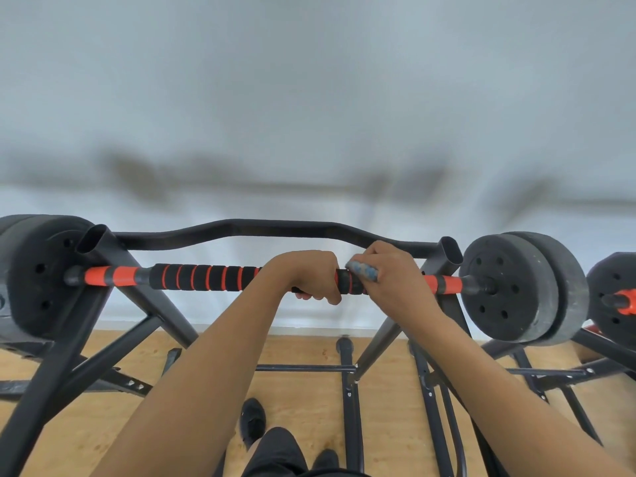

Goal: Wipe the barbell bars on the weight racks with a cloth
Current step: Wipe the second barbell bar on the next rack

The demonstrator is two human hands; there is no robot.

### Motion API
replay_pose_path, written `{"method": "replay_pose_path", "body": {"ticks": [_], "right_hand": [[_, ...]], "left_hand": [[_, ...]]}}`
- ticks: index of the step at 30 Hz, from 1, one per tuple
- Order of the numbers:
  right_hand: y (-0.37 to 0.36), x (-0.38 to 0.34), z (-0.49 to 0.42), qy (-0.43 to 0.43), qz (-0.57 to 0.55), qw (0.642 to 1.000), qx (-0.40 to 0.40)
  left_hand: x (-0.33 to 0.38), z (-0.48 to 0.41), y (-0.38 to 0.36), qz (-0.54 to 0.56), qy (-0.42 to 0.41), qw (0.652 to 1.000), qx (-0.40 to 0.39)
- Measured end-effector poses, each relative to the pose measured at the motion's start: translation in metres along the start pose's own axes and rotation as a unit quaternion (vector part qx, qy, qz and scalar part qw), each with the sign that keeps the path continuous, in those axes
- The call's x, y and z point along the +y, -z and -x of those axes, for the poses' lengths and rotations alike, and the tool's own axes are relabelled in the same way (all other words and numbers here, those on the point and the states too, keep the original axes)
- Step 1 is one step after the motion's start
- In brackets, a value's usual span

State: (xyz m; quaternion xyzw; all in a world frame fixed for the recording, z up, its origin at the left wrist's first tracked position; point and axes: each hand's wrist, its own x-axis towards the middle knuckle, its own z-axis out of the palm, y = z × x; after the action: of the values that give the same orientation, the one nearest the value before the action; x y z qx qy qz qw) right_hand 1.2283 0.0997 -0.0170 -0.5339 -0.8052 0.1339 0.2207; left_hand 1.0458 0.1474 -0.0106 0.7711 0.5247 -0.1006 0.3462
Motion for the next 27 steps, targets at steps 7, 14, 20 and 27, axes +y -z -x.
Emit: {"method": "replay_pose_path", "body": {"ticks": [7,14,20,27], "right_hand": [[0.003,0.001,0.037,0.048,0.012,0.998,-0.035],[0.0,-0.004,-0.006,0.003,-0.015,1.0,0.027],[-0.018,-0.005,0.021,0.052,0.038,0.998,0.026],[-0.004,0.003,0.041,0.113,0.028,0.993,0.013]], "left_hand": [[-0.002,-0.002,0.0,0.007,0.0,1.0,-0.004],[-0.005,0.005,-0.006,-0.119,-0.016,0.989,0.091],[-0.02,0.005,-0.024,-0.176,-0.033,0.969,0.168],[-0.021,-0.001,-0.012,-0.093,-0.048,0.99,0.096]]}}
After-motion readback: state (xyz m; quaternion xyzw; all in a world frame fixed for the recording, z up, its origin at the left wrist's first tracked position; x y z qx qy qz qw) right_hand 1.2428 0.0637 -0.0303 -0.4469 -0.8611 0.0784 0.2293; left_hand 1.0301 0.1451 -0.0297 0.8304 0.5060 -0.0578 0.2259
